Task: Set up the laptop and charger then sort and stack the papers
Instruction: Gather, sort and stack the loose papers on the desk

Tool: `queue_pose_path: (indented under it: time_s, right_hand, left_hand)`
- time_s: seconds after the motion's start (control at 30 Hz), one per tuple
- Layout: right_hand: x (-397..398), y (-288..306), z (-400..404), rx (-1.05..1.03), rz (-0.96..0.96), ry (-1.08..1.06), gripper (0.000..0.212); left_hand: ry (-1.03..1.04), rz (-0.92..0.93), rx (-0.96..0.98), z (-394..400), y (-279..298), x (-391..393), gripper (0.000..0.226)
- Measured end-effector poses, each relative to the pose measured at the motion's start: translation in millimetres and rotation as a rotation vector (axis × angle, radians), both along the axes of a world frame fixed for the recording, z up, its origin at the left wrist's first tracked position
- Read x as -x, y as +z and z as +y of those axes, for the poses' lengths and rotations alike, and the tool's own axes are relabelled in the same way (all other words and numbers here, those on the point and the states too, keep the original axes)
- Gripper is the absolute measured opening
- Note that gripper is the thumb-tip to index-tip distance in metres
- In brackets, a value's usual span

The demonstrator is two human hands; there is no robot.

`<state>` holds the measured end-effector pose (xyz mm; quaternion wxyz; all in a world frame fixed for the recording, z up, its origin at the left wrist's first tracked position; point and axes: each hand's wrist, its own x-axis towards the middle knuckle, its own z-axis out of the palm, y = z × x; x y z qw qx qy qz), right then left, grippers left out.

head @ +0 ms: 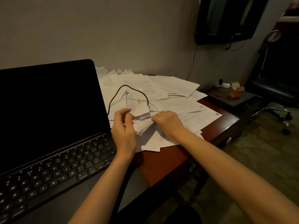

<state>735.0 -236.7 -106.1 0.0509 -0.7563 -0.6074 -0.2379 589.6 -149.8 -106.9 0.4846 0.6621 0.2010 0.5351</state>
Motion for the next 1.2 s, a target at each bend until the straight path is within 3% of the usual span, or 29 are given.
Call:
queue_pose_path:
  time_s: [0.07,0.23,0.43,0.63,0.83,0.9,0.97,1.03,1.1,1.13,1.2]
  right_hand:
    - [-1.3,7.6,-6.5,-0.107,0.023,0.034,0.012]
    - [-5.4,28.0,-25.1,-0.349,-0.017,0.121,0.02]
    - [11.1,51.8,-53.3,-0.452,-0.047,0.145,0.008]
    - [29.1,78.9,-89.4,-0.593,0.099,-0.019,0.029]
    - [46.8,107.3,-117.1,-0.84,0.387,-0.386,0.017]
    - [65.6,111.2,-121.7,-0.941,0.448,-0.417,0.017]
    - [92.9,107.3,-117.5,-0.957,0.533,-0.36,0.016]
    - [117.6,94.3,-106.6,-0.862,0.71,-0.255,0.017]
    - [134.1,81.0,-95.4,-0.669,0.985,-0.158,0.022]
    - [137.7,74.2,-91.2,-0.556,1.106,-0.099,0.025]
    - [136.8,63.5,-85.8,-0.357,1.18,-0.033,0.03]
  left_hand:
    - [0.009,-0.023,0.046,4.1,0.5,0.5,0.022]
    - [0.012,-0.054,0.145,7.4,3.3,0.3,0.024]
    - [-0.024,-0.05,0.125,8.3,5.1,3.8,0.034]
    - [-0.101,-0.106,0.042,-2.3,5.3,10.6,0.034]
    - [0.074,-0.015,-0.15,-21.9,11.9,12.3,0.074]
    - [-0.098,-0.001,-0.165,-30.9,22.8,16.0,0.07]
    - [-0.519,0.069,-0.053,-41.0,34.8,17.3,0.07]
    - [-0.86,0.126,0.198,-49.6,41.0,18.8,0.099]
    - [-1.035,0.158,0.435,-47.8,38.4,19.9,0.123]
    - [-1.098,0.137,0.476,-43.8,34.6,21.3,0.122]
    - [-1.086,0.074,0.497,-39.0,29.7,25.2,0.094]
